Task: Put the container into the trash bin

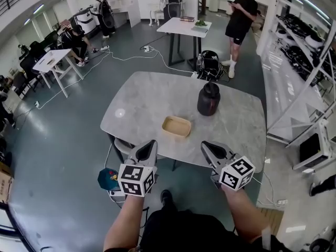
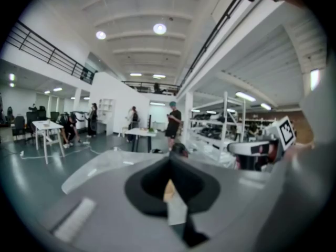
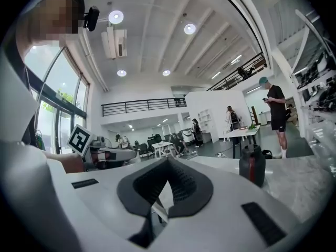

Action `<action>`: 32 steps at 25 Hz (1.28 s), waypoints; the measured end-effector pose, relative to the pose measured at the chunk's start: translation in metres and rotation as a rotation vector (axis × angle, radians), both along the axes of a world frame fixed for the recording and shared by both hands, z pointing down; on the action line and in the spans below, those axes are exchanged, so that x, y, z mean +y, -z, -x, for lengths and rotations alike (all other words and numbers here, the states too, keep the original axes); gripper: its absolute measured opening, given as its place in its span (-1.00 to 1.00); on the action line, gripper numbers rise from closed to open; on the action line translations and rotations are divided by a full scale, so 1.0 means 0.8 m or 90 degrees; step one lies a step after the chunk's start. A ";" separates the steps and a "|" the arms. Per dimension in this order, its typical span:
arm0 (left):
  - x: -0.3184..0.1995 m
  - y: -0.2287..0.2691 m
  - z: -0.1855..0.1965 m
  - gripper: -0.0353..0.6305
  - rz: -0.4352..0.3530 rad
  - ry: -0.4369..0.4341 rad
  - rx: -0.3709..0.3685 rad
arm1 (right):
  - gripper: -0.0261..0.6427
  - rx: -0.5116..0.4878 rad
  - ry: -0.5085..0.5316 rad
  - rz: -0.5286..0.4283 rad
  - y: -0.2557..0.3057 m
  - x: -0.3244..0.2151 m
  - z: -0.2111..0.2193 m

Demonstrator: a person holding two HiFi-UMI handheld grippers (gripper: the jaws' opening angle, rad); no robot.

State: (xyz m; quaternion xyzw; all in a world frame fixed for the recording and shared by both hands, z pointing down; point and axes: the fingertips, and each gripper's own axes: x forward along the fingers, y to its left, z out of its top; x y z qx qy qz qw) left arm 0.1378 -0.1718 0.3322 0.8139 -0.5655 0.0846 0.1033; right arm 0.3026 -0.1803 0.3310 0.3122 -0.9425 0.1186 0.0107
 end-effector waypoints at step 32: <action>-0.189 -0.175 -0.036 -0.45 0.169 -0.274 -0.063 | -0.94 0.016 -0.070 0.137 -0.100 -0.150 0.039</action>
